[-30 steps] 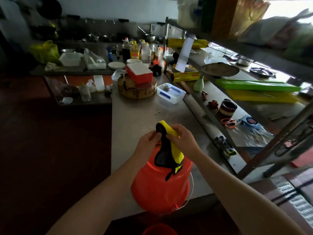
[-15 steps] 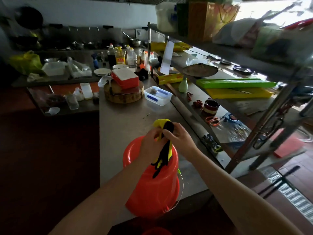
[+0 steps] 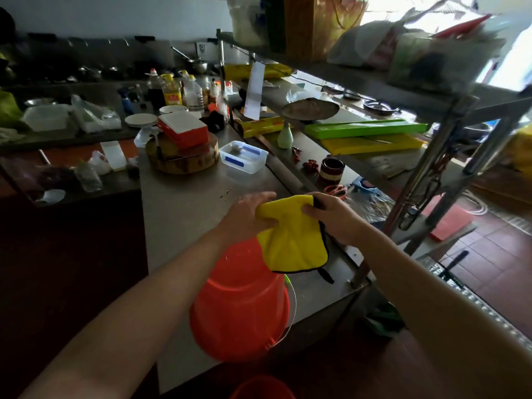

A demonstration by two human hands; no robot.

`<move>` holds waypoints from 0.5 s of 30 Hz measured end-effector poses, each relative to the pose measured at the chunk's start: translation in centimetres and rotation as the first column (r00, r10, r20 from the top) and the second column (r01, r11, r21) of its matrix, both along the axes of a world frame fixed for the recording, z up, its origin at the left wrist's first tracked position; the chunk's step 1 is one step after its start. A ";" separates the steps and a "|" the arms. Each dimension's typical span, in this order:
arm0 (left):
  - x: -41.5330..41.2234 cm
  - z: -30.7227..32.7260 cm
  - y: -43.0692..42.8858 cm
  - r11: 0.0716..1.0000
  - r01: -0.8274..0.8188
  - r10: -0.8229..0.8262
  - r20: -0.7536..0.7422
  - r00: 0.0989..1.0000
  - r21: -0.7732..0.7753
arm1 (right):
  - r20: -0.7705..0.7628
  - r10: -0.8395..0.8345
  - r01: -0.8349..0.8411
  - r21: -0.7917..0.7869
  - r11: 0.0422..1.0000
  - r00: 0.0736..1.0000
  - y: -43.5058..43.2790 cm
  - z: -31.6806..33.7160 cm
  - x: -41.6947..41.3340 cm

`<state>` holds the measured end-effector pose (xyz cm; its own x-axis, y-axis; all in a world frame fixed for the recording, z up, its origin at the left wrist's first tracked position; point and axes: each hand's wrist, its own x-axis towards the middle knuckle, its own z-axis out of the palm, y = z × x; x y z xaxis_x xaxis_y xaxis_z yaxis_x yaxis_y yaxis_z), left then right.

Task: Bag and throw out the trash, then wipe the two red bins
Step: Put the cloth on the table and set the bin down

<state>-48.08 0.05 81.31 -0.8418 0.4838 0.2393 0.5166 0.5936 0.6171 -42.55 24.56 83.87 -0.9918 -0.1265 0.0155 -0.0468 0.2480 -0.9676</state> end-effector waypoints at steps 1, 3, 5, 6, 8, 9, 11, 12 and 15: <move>-0.4 0.3 0.3 0.999 0.041 -0.040 0.035 0.999 -0.024 | -0.015 -0.023 0.023 0.043 0.999 1.000 0.7 0.0 0.3; -0.6 0.5 1.4 0.997 0.057 -0.055 0.045 0.997 -0.051 | -0.098 -0.082 0.103 0.232 0.967 0.992 2.4 -0.5 0.7; -0.4 0.4 3.3 0.997 0.024 -0.022 0.029 0.999 -0.067 | -0.157 -0.108 0.161 0.386 0.908 0.982 4.4 -1.7 0.6; -0.2 0.1 4.4 0.997 0.007 -0.006 0.005 1.000 -0.074 | -0.172 -0.120 0.185 0.439 0.879 0.978 5.4 -2.4 0.4; -0.1 -0.9 7.0 0.994 -0.030 0.026 -0.034 0.999 -0.109 | -0.177 -0.131 0.207 0.530 0.822 0.975 7.5 -3.9 -0.3; 0.0 -1.5 8.4 0.990 -0.043 0.039 -0.034 0.999 -0.133 | -0.165 -0.127 0.200 0.578 0.791 0.978 8.5 -4.7 -0.6; 0.0 -3.0 11.1 0.978 -0.085 0.078 -0.042 0.996 -0.189 | -0.139 -0.103 0.169 0.633 0.755 0.985 10.4 -6.3 -1.6; -0.1 -3.9 12.6 0.970 -0.116 0.110 -0.036 0.993 -0.213 | -0.128 -0.093 0.154 0.647 0.747 0.987 11.5 -7.1 -2.1; -0.2 -6.7 16.1 0.939 -0.191 0.215 0.055 0.975 -0.287 | -0.093 -0.086 0.126 0.675 0.727 0.992 13.9 -9.4 -3.2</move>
